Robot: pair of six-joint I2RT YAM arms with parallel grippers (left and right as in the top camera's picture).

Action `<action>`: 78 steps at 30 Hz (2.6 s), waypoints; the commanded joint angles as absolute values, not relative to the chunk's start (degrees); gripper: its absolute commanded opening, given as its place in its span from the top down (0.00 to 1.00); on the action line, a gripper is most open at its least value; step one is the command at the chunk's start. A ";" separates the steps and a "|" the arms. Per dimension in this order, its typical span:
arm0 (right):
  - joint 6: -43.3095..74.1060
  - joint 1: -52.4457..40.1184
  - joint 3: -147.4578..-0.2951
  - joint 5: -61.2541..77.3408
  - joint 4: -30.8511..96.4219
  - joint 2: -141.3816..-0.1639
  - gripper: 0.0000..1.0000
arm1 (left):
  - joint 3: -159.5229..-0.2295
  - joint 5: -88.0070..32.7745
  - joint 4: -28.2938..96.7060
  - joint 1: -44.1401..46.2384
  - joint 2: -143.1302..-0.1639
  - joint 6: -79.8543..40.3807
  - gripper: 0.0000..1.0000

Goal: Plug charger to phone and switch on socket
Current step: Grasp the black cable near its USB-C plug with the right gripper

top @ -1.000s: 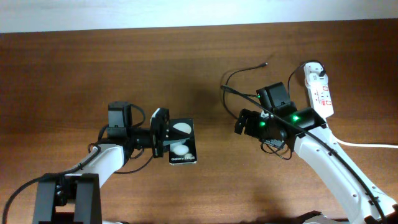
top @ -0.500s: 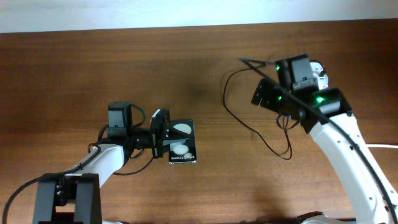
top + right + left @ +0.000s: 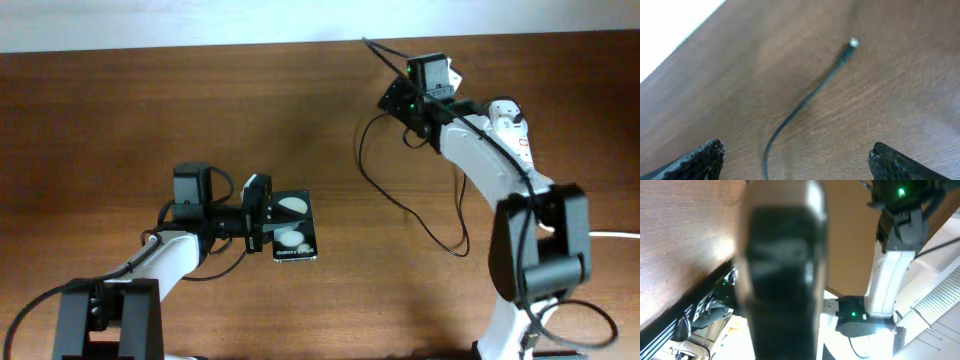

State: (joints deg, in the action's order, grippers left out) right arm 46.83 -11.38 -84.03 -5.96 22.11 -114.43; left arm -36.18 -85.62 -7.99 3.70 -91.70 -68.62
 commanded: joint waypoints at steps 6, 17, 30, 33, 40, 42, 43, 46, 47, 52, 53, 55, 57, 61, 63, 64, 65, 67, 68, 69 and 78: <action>65.67 -11.16 -84.55 1.04 9.91 -125.95 0.27 | -36.91 -86.98 -8.10 3.60 -91.39 -68.95 1.00; 42.37 -11.18 -84.55 5.78 18.09 -126.48 0.96 | -36.91 -87.00 -8.10 3.60 -91.39 -68.95 1.00; 31.66 -11.22 -84.55 1.23 59.94 -126.48 0.96 | -36.91 -86.98 -8.10 3.60 -91.39 -68.95 1.00; 19.59 -11.29 -84.55 3.20 60.42 -126.48 0.96 | -36.91 -86.98 -8.10 3.60 -91.39 -68.95 1.00; 0.60 -11.27 -84.53 11.79 60.66 -126.48 0.89 | -36.91 -86.98 -8.10 3.60 -91.39 -68.95 1.00; 0.62 -11.27 -84.53 11.79 60.66 -126.48 0.40 | -36.91 -86.98 -8.10 3.60 -91.39 -68.95 1.00; 0.64 -11.27 -84.53 11.81 60.45 -126.48 0.13 | -36.91 -86.98 -8.12 3.60 -91.39 -68.95 1.00; 0.67 -11.27 -84.53 11.84 57.56 -126.48 0.01 | -36.91 -86.11 -8.12 3.60 -91.39 -68.95 1.00; 0.64 -11.27 -84.55 11.81 56.27 -126.48 0.01 | -36.91 -86.13 -8.10 3.60 -91.39 -68.95 1.00; 20.88 -11.25 -84.60 -5.80 49.91 -126.48 0.11 | -36.91 -86.11 -8.10 3.62 -91.39 -68.93 1.00; 22.06 -11.29 -84.55 -5.61 50.11 -126.48 0.18 | -36.91 -86.13 -8.10 3.62 -91.39 -68.93 1.00; 22.17 -11.33 -84.20 -3.64 50.11 -126.50 0.29 | -36.91 -86.11 -8.12 3.62 -91.39 -68.93 1.00; 22.17 -11.53 -83.13 -3.29 49.95 -126.50 0.42 | -36.91 -86.11 -8.10 3.62 -91.39 -68.93 1.00; 22.20 -11.70 -80.23 -3.29 47.07 -126.50 0.59 | -36.91 -86.13 -8.10 3.62 -91.39 -68.93 1.00; 22.17 -11.70 -80.12 -3.29 47.03 -126.50 0.66 | -36.91 -86.11 -8.10 3.62 -91.39 -68.93 1.00; 22.17 -11.70 -80.12 -3.31 46.94 -126.50 0.69 | -36.91 -86.11 -8.10 3.60 -91.39 -68.93 1.00; 22.17 -11.70 -80.12 -3.29 46.76 -126.50 0.73 | -36.91 -86.11 -8.10 3.60 -91.39 -68.95 1.00; 22.17 -11.70 -80.12 -3.29 46.65 -126.50 0.83 | -36.91 -86.11 -8.10 3.62 -91.39 -68.95 1.00; 22.17 -11.70 -80.12 -3.29 46.68 -126.50 0.85 | -36.91 -86.11 -8.10 3.60 -91.39 -68.93 1.00; 22.17 -11.70 -80.12 -3.27 46.68 -126.50 0.86 | -36.91 -86.11 -8.10 3.60 -91.39 -68.93 1.00; 22.22 -11.70 -80.03 -3.05 48.66 -126.50 0.89 | -36.91 -85.65 -8.12 3.62 -91.39 -68.93 1.00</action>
State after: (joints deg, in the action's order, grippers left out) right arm 22.26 -11.79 -84.09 -1.45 46.24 -121.01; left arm -36.23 -85.01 -7.97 3.70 -91.70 -68.62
